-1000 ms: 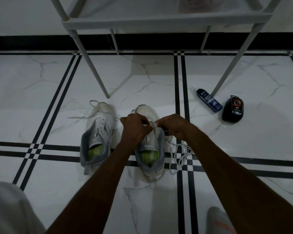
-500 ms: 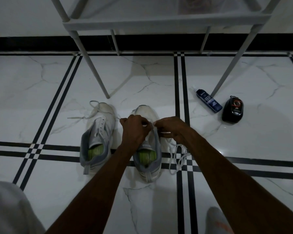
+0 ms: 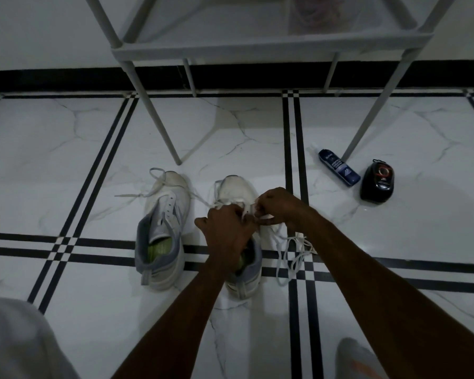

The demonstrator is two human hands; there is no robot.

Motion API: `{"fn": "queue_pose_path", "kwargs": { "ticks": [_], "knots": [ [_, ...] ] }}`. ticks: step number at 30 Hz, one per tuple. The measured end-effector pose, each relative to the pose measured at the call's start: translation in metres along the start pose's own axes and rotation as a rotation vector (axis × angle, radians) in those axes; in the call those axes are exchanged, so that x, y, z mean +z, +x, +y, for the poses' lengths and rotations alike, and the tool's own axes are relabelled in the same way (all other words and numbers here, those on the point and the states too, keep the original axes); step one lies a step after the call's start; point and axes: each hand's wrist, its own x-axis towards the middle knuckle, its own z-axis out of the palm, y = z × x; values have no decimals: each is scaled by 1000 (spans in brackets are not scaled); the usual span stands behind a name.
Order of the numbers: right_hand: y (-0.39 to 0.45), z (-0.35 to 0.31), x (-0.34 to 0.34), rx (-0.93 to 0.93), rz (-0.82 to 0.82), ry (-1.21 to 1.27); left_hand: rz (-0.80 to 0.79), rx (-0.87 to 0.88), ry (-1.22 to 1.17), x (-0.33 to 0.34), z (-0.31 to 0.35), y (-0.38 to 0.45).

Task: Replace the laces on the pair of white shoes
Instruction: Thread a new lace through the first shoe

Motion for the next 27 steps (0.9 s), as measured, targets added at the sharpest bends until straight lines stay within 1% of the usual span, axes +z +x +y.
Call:
{"fn": "queue_pose_path", "kwargs": {
  "ticks": [1, 2, 3, 4, 6, 7, 8, 9, 12, 14, 15, 17, 19, 20, 21, 22, 24, 25, 26, 27],
  "knots": [
    [0, -3, -6, -33, 39, -7, 9, 5, -8, 2, -3, 0],
    [1, -5, -15, -77, 113, 11, 20, 7, -22, 4, -4, 0],
    [3, -10, -27, -127, 234, 53, 29, 3, -36, 6, -5, 0],
    [6, -15, -42, -212, 437, 40, 34, -5, -50, 6, -4, 0],
    [4, -28, -72, -451, 918, -30, 30, -22, -81, 6, -4, 0],
    [5, -31, -83, -573, 1060, -35, 26, -26, -92, 5, -4, 0],
    [3, -33, -86, -662, 1081, -61, 25, -26, -97, 5, -5, 1],
    [4, -31, -84, -685, 1002, -142, 27, -23, -97, 5, -5, 0],
    [15, -5, -53, -582, 570, -540, 20, -20, -112, 4, -3, 1],
    [20, 18, -29, -614, 354, -722, 14, -18, -129, 3, -4, 1],
    [20, 23, -19, -631, 300, -760, 19, -8, -141, 3, -5, 1],
    [21, 29, -8, -643, 262, -800, 22, 8, -174, 3, -6, -1],
    [18, 28, -2, -686, 290, -860, 27, 13, -186, 2, -7, -2],
    [16, 27, -3, -704, 318, -849, 25, 13, -185, 2, -7, -2],
    [12, 22, -8, -705, 385, -777, 22, 12, -186, 2, -7, -2],
    [7, 14, -16, -697, 508, -643, 23, 10, -187, 1, -8, -2],
    [-5, -6, -43, -654, 878, -345, 25, 1, -182, 1, -8, -3],
    [-11, -17, -57, -653, 1047, -286, 22, -9, -177, 1, -9, -3],
    [-15, -24, -68, -664, 1137, -287, 17, -16, -177, 2, -9, -2],
    [-15, -28, -77, -676, 1151, -317, 15, -19, -184, 2, -9, -2]
  ]
}}
